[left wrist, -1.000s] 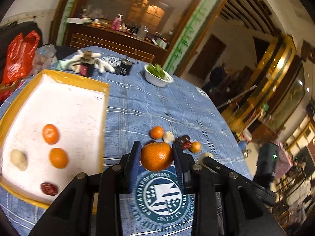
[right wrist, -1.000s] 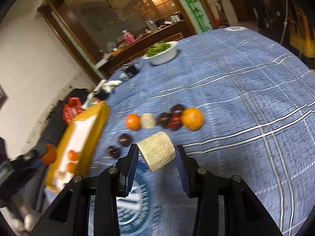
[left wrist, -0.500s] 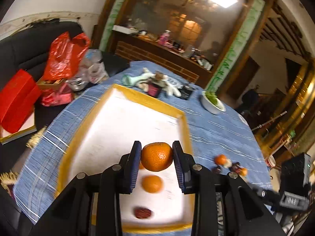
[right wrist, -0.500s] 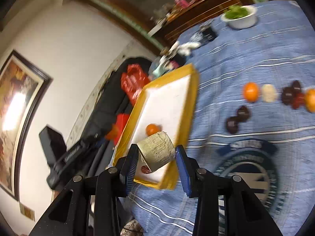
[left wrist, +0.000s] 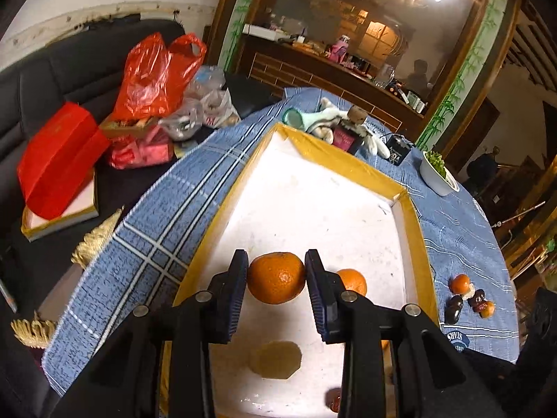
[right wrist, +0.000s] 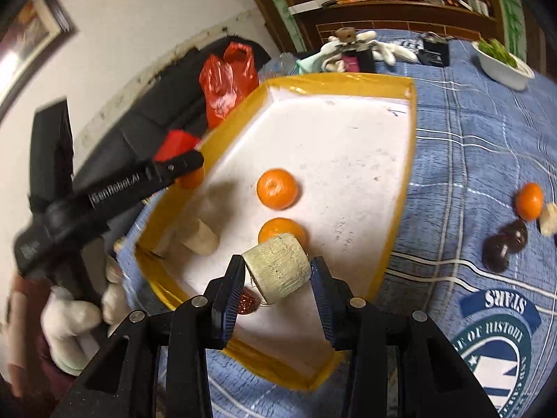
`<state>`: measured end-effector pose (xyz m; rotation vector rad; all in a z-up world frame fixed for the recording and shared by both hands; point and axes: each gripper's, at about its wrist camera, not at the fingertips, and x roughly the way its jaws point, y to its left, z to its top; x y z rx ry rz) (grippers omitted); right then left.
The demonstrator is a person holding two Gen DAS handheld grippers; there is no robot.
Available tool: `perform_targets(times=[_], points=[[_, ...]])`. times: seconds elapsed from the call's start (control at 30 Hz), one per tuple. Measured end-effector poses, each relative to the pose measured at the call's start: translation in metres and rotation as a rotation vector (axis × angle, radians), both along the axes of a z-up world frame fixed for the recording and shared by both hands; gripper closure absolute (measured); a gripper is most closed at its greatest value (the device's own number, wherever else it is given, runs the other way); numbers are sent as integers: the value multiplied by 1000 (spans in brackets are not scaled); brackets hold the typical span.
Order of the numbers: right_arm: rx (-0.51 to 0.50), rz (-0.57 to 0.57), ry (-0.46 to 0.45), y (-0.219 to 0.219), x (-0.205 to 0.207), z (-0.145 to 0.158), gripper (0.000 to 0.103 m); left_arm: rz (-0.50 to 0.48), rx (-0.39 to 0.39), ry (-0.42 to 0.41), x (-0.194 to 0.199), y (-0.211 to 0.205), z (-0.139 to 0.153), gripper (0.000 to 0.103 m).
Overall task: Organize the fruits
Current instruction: 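Carry the cube and tangerine into the tray and open both tools, then move both tools back over the remaining fruit row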
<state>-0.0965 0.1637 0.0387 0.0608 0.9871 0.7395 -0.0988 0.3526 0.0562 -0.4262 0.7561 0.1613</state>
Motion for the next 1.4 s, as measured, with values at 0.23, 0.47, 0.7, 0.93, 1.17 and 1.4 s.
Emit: perform_targets(times=[0.23,0.47,0.7,0.93,1.17,1.4], points=[[-7,-15,-74,4,-4,6,37,7,-56,-40,-18,1,12,48],[45,-71,-98,-27,-22,17,37,-32,-58,-76,-39,-32,36,28],[106,-221,-112,-93,-37,22,37,-150,-31,-107,-45,-93,55,13],[169,-468,-59,-185,-44,13,37,-349,-76,-82,-32,-188,50,14],[161,-697,-108,-271,-80,23,37,-527,-90,-41,-24,-270,50,14],[193,-829,-91,-316,-97,14,34,-644,-107,-25,-39,-304,43,14]])
